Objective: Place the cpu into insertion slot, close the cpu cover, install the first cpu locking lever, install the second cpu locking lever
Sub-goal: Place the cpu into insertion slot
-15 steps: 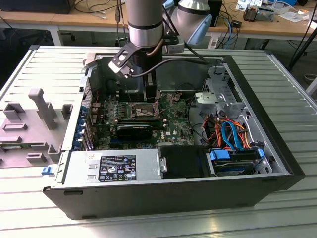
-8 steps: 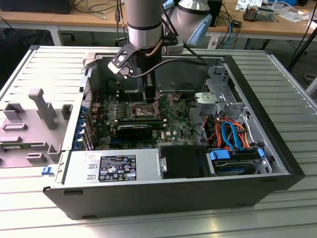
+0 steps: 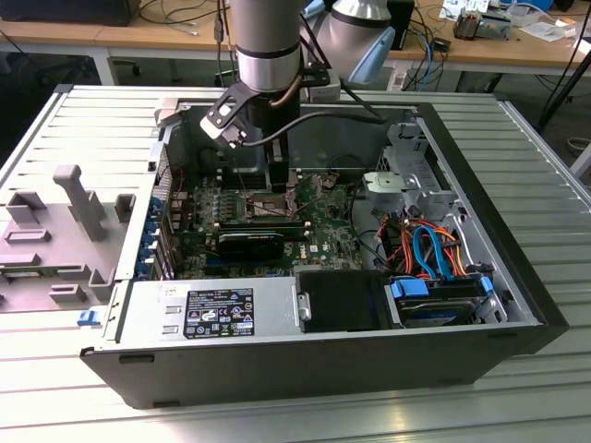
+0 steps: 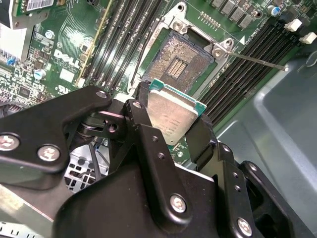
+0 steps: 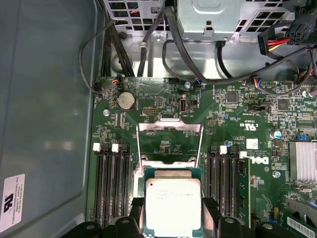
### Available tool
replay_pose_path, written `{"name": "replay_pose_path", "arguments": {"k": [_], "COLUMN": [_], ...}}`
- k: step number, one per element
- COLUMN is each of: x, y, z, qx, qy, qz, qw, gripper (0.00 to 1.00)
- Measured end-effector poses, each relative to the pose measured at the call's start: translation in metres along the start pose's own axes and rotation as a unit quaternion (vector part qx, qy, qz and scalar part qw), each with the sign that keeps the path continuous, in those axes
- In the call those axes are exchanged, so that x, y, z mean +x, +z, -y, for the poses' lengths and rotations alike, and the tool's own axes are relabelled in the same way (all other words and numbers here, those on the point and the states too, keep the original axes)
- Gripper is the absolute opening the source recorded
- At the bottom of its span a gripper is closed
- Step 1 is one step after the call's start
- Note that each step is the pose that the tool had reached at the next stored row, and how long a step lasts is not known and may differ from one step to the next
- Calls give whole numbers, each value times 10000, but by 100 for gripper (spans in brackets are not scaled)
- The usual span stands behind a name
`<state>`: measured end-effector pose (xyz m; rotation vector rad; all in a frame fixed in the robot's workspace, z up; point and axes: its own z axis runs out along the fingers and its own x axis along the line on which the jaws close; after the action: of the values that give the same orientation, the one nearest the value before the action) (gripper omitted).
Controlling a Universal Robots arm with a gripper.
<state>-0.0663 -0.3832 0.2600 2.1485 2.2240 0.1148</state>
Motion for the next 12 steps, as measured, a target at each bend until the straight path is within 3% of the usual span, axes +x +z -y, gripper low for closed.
{"name": "replay_pose_path", "arguments": {"k": [12], "x": [0], "y": [32], "z": [20], "qx": [0], "qy": [1], "qz": [0], "qw": [10000], "gripper": [55]}}
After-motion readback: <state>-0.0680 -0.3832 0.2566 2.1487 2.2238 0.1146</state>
